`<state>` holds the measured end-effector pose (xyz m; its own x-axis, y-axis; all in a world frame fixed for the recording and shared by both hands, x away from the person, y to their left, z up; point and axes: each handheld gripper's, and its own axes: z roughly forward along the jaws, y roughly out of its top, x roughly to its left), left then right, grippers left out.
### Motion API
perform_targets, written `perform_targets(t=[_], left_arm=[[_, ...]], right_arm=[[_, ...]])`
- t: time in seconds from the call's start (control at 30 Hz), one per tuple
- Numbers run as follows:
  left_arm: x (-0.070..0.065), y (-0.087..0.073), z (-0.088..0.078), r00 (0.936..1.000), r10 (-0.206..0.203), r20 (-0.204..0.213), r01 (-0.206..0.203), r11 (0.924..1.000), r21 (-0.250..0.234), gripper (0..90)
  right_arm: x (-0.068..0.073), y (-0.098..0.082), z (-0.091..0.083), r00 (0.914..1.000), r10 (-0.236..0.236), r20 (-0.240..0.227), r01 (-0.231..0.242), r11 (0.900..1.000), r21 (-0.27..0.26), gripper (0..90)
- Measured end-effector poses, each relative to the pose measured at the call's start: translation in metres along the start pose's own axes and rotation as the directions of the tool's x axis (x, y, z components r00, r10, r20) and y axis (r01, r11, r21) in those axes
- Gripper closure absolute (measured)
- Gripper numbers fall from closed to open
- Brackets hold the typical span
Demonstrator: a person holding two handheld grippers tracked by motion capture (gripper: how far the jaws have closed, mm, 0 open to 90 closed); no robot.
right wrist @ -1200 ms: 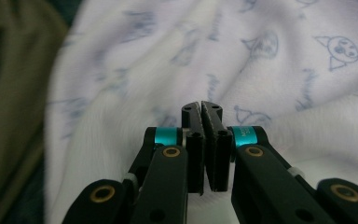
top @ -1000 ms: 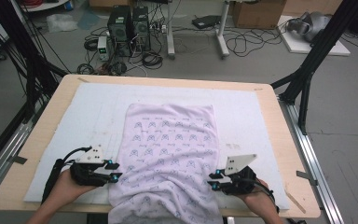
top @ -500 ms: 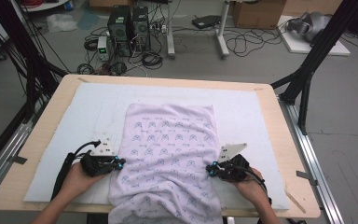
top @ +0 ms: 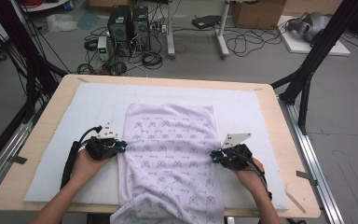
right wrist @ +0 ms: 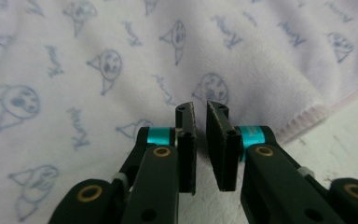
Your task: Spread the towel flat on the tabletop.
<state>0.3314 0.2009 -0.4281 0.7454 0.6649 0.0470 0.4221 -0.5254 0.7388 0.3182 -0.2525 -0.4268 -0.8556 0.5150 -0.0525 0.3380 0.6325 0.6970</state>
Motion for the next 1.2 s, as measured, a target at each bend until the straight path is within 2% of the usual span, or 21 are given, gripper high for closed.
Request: perform_targets(t=[0.13,0.23,0.33,0.37,0.43,0.47,0.5,0.53,0.57,0.6,0.67,0.7,0.8,0.87,0.93,0.97,1.03,1.2], left_arm=[[-0.005,-0.001,-0.017,0.9999,0.007,0.015,-0.007,0.9995,-0.031,66.5],[-0.01,-0.006,-0.028,0.9989,-0.011,0.045,0.013,0.999,-0.042,57.0],[-0.019,-0.016,-0.032,0.9955,-0.003,0.094,0.006,0.9996,-0.029,53.1],[-0.022,-0.019,-0.031,0.9941,0.002,0.109,-0.001,0.9999,-0.014,52.6],[-0.026,-0.023,-0.026,0.991,0.007,0.133,-0.011,0.9995,0.028,53.2],[-0.027,-0.026,-0.022,0.9896,0.012,0.143,-0.019,0.9988,0.044,56.2],[-0.029,-0.028,-0.019,0.9888,0.027,0.147,-0.035,0.998,0.052,65.0],[-0.03,-0.029,-0.019,0.9896,0.039,0.139,-0.044,0.9985,0.034,69.6],[-0.029,-0.028,-0.019,0.9872,0.041,0.154,-0.047,0.9982,0.037,79.7],[-0.029,-0.027,-0.018,0.9861,0.046,0.16,-0.053,0.9977,0.041,85.9],[-0.028,-0.025,-0.019,0.9852,0.064,0.159,-0.073,0.996,0.052,87.8],[-0.026,-0.024,-0.019,0.987,0.073,0.143,-0.081,0.9953,0.053,88.2],[-0.012,-0.023,-0.023,0.9957,0.054,0.075,-0.058,0.9973,0.045,88.3],[-0.003,-0.022,-0.027,0.997,0.019,0.075,-0.02,0.9996,0.021,88.2],[-0.004,-0.02,-0.032,0.9982,0.017,0.058,-0.018,0.9998,0.007,83.6],[-0.005,-0.019,-0.034,0.9971,0.012,0.075,-0.011,0.9999,-0.008,76.7],[-0.012,-0.019,-0.039,0.9953,0.021,0.095,-0.018,0.9994,-0.029,69.2],[-0.039,-0.023,-0.037,0.9804,0.064,0.186,-0.06,0.9979,-0.026,62.5]], right_arm=[[0.011,0.001,-0.015,1.0,-0.006,-0.008,0.005,0.998,-0.059,72.5],[0.021,0.0,-0.021,0.9996,-0.009,-0.025,0.007,0.997,-0.074,65.4],[0.031,-0.004,-0.022,0.9978,-0.016,-0.065,0.01,0.996,-0.084,61.8],[0.034,-0.005,-0.02,0.9964,-0.02,-0.082,0.014,0.997,-0.081,60.5],[0.039,-0.008,-0.015,0.9957,-0.03,-0.088,0.025,0.998,-0.056,58.2],[0.041,-0.009,-0.012,0.9947,-0.029,-0.098,0.024,0.998,-0.05,57.8],[0.041,-0.01,-0.009,0.9939,-0.024,-0.108,0.02,0.999,-0.042,56.8],[0.041,-0.011,-0.006,0.9939,-0.019,-0.108,0.015,0.999,-0.035,56.4],[0.041,-0.012,-0.004,0.9937,-0.019,-0.111,0.016,0.999,-0.031,56.1],[0.041,-0.012,-0.001,0.9931,-0.016,-0.116,0.013,1.0,-0.023,55.6],[0.04,-0.012,0.002,0.9929,-0.015,-0.118,0.013,1.0,-0.012,55.4],[0.04,-0.012,0.002,0.9929,-0.014,-0.118,0.013,1.0,-0.007,55.4],[0.038,-0.01,0.0,0.9938,-0.012,-0.111,0.01,1.0,-0.02,55.4],[0.039,-0.008,-0.001,0.9939,-0.014,-0.109,0.011,1.0,-0.027,55.4],[0.041,-0.007,-0.003,0.9941,-0.02,-0.107,0.017,0.999,-0.032,55.4],[0.041,-0.007,-0.003,0.9937,-0.027,-0.109,0.024,0.999,-0.036,55.4],[0.043,-0.007,-0.003,0.9929,-0.029,-0.116,0.024,0.999,-0.04,55.4],[0.054,-0.005,-0.004,0.9865,-0.055,-0.154,0.047,0.997,-0.058,55.3]])
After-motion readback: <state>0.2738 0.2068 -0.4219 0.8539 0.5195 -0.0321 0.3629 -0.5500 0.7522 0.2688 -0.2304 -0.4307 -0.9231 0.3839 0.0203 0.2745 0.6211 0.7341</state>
